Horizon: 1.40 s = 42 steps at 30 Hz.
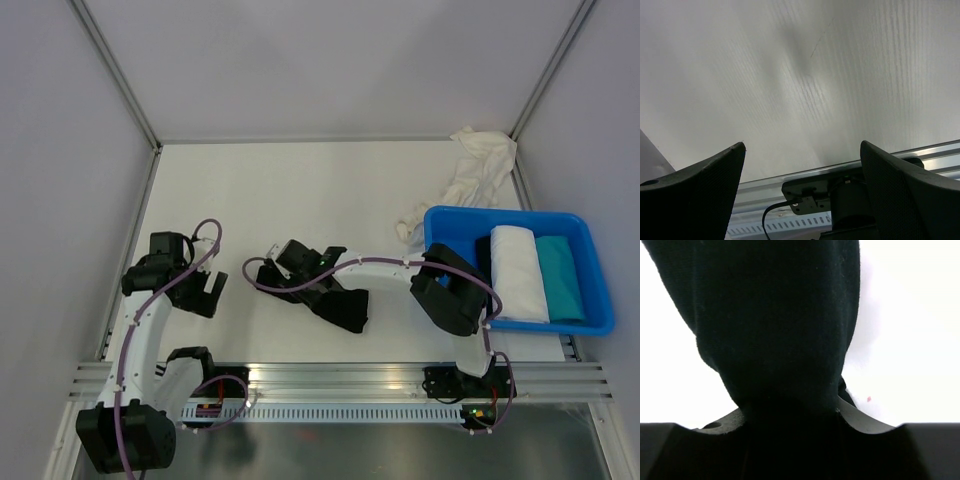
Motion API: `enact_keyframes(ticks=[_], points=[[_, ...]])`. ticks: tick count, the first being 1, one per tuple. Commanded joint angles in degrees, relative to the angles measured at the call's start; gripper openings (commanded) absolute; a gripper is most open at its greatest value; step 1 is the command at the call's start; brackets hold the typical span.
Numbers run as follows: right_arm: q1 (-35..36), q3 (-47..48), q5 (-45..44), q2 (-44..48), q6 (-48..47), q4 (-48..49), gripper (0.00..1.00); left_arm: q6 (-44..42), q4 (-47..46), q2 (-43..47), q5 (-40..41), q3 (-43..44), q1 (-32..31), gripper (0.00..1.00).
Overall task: Roll the t-shirts
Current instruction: Place the rolled tshirt into the container
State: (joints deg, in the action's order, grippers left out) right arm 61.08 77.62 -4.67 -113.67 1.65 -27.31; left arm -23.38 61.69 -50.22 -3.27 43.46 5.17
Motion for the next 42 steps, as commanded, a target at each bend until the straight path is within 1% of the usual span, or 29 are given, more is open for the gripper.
enact_keyframes(ticks=[1,5,8,9,12,14,20,22,26,30,35,42], points=[[-2.01,-6.07,-0.52,2.29,10.03,-3.02,0.41,-2.64,-0.87,-1.46,-3.15,3.64,0.28,1.00],[-3.68,-9.41,-2.97,5.99,14.42,-2.31,0.38,-4.04,-1.49,-2.78,-4.63,5.05,0.28,1.00],[-4.12,-11.00,-3.68,7.05,15.84,-2.57,0.35,-5.18,-1.49,-3.05,-5.61,5.75,0.28,1.00],[-4.21,-11.53,-3.07,7.75,16.88,-2.05,0.33,-5.62,-1.92,-3.13,-5.96,5.67,0.28,1.00],[-5.09,-13.46,-0.53,8.90,18.39,-0.56,0.31,-6.68,-2.10,-4.80,-6.23,6.19,0.28,1.00],[-5.44,-14.16,-0.61,9.16,19.70,-0.46,0.28,-6.77,-2.19,-6.38,-5.70,6.63,0.37,1.00],[-6.24,-15.31,-2.27,13.38,22.78,-0.72,0.25,-7.21,-2.80,-5.95,-6.93,6.28,0.37,1.00],[-6.24,-14.96,-4.20,15.05,22.70,-2.57,0.24,-7.30,-2.98,-6.03,-7.19,6.02,0.37,1.00],[-6.24,-15.05,-8.59,16.63,22.17,-5.12,0.18,-7.39,-3.24,-6.39,-6.84,6.37,0.28,1.00],[-6.24,-15.75,-10.27,19.09,22.52,-5.91,0.17,-7.82,-3.16,-6.12,-6.75,6.98,0.28,1.00],[-8.16,-18.12,-10.72,21.29,21.47,-6.26,0.15,-7.91,-3.42,-6.03,-7.28,6.55,0.28,1.00],[-11.24,-19.00,-8.69,24.37,21.03,-5.29,0.13,-8.26,-3.42,-5.24,-6.84,5.67,0.28,1.00]])
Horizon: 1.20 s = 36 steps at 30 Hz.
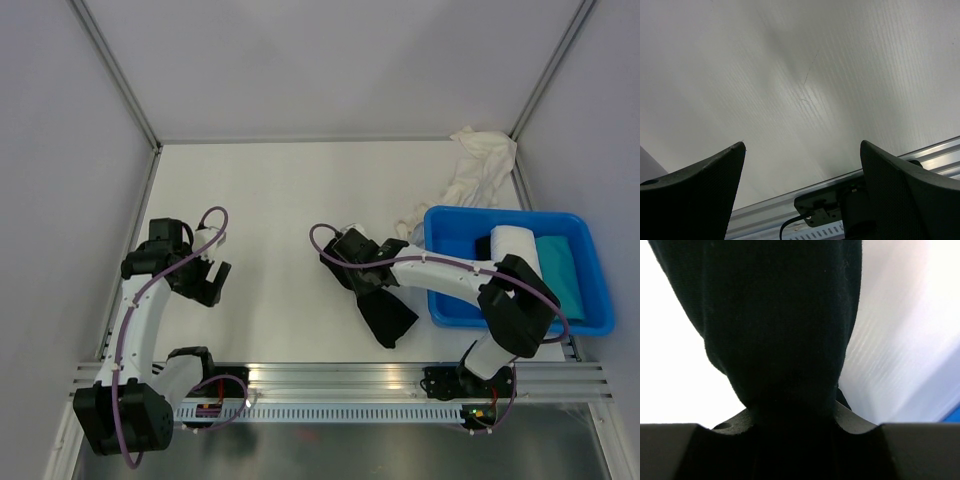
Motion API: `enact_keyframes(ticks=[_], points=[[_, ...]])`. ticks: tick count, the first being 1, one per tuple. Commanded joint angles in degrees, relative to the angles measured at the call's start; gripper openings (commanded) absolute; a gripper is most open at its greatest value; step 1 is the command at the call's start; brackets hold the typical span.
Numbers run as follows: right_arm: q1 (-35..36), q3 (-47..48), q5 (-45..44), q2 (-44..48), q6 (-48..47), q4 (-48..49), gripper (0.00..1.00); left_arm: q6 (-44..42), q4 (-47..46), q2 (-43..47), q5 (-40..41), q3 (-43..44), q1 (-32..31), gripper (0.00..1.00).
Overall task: Roll the t-shirts
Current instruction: Place the rolled tshirt into the container
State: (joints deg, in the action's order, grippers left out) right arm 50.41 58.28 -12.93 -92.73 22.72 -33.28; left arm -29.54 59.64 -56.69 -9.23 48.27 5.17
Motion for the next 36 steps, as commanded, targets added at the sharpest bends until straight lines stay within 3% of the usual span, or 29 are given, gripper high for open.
enact_keyframes(ticks=[1,9,13,22,31,36], points=[[-0.75,0.25,-0.43,3.61,0.04,0.50,0.13,-2.10,-1.37,1.40,-0.70,0.86,0.37,1.00],[-3.56,-0.19,3.96,7.38,0.66,2.16,0.12,-2.45,-1.37,1.40,0.09,1.21,0.28,1.00],[-5.50,4.10,5.72,8.35,-1.18,1.46,0.08,-2.72,-1.37,1.14,0.01,1.12,0.28,1.00],[-11.47,15.89,4.76,9.58,-5.23,-5.99,0.08,-3.95,-1.98,0.79,-0.52,0.77,0.28,1.00],[-24.21,25.03,0.45,11.95,-10.15,-14.61,0.07,-2.37,-4.96,-3.08,-4.92,1.74,0.28,1.00],[-32.47,25.04,-2.71,15.90,-12.96,-16.73,0.08,-2.71,-5.94,-2.82,-6.06,1.74,0.28,1.00]])
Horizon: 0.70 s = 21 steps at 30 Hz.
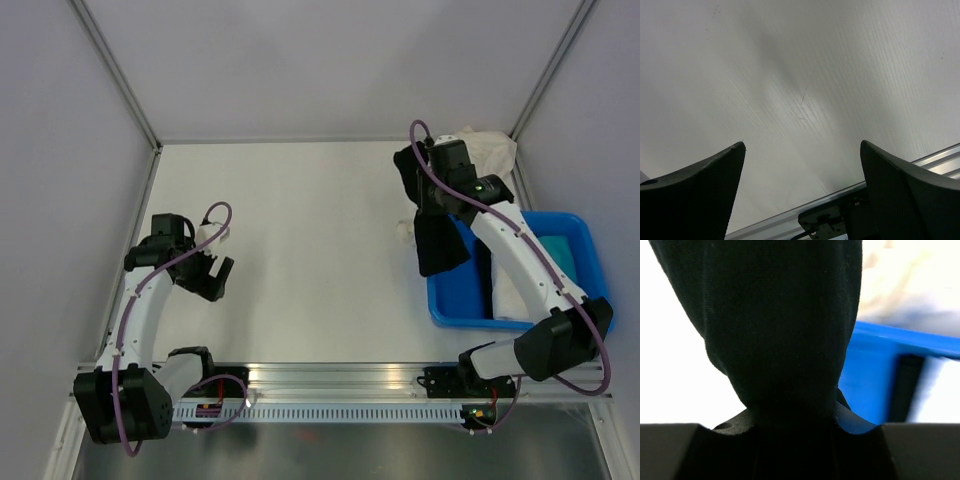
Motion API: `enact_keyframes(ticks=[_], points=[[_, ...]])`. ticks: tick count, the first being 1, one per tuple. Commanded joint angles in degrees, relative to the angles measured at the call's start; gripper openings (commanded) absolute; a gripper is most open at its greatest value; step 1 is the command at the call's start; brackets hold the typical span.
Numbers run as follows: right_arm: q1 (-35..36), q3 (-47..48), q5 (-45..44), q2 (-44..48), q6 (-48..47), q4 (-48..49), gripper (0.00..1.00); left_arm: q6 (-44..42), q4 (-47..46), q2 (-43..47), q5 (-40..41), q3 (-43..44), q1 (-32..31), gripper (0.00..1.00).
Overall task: Roll the t-shirts
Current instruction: Place the rolled tshirt into the container
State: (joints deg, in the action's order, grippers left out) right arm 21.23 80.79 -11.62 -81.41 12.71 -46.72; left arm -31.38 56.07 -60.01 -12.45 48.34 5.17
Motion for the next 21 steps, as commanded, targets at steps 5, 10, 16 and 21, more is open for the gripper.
enact_keyframes(ticks=[5,10,16,21], points=[[-9.27,-2.56,-8.33,8.89,-5.85,-3.65,0.05,-1.58,-3.07,-0.02,-3.02,1.41,0.28,1.00],[-11.30,-15.82,-12.20,16.44,-3.77,5.29,0.04,-2.29,-3.60,0.42,-3.72,0.10,0.28,1.00],[-11.39,-27.44,-10.72,21.29,-0.93,13.85,0.04,-2.29,-4.22,0.77,-4.34,-1.14,0.37,1.00],[-11.22,-31.21,-3.95,16.29,0.82,13.49,0.06,-2.90,-4.57,1.73,-3.90,-1.75,0.28,1.00]])
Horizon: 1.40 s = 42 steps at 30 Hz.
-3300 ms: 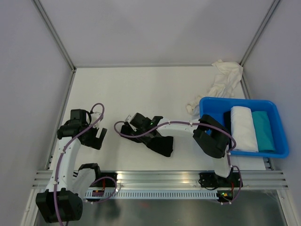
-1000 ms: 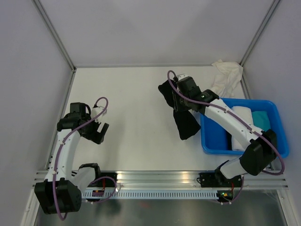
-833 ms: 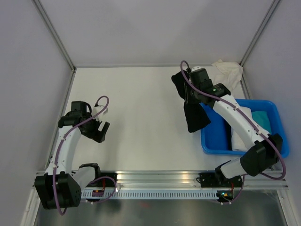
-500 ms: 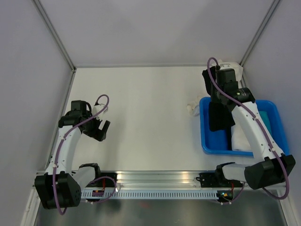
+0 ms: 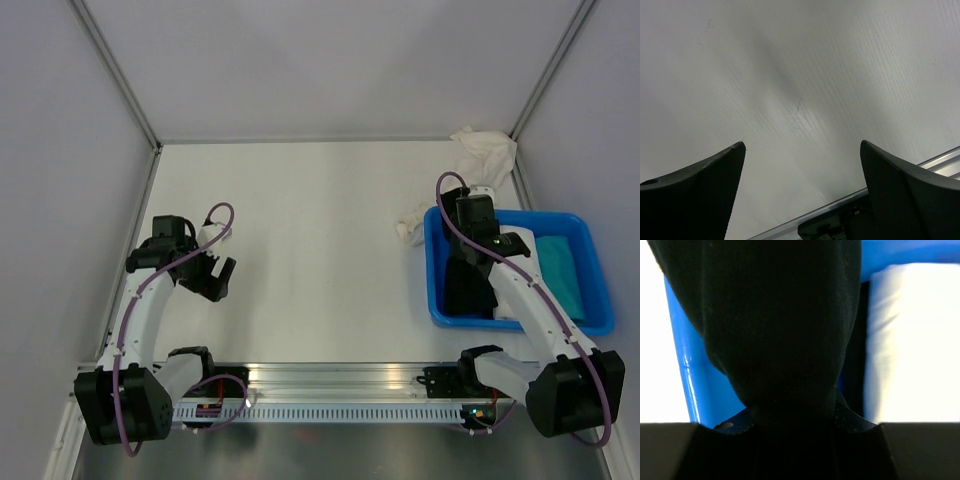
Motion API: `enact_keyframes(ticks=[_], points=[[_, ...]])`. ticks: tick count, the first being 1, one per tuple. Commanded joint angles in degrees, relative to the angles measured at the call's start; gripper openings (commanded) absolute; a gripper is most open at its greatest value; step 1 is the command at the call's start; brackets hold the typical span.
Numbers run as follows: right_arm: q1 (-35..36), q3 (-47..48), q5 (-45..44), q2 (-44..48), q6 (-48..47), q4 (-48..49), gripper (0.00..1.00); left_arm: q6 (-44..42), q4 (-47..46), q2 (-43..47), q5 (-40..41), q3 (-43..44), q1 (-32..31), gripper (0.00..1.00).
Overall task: Roll the t-shirts
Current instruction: Place the rolled tshirt into the container
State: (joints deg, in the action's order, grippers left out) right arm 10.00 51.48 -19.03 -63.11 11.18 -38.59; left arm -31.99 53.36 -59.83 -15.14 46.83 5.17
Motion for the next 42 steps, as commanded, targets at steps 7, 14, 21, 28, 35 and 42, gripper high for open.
enact_keyframes(ticks=[7,14,21,28,35,42], points=[[-0.07,-3.76,4.78,-5.71,6.57,3.96,0.05,-2.38,-2.04,2.18,-1.56,-0.42,0.28,1.00],[-0.07,-5.51,8.30,-6.94,8.59,3.08,0.06,-2.20,-2.39,1.56,-1.74,-0.42,0.28,1.00],[-0.86,-6.31,8.22,-12.54,9.74,2.64,0.09,-1.68,-2.74,1.30,-2.18,0.19,0.28,1.00],[-0.86,-5.61,10.06,-17.48,9.30,4.40,0.13,-1.94,-2.83,0.86,-1.48,1.16,0.28,1.00],[-0.95,-4.20,9.44,-17.57,8.07,4.22,0.59,-2.11,-2.91,0.42,-1.65,1.42,0.28,1.00],[-0.86,-0.16,8.57,-12.83,6.57,0.01,0.69,-2.03,-2.91,-0.37,-1.21,2.39,0.28,1.00]])
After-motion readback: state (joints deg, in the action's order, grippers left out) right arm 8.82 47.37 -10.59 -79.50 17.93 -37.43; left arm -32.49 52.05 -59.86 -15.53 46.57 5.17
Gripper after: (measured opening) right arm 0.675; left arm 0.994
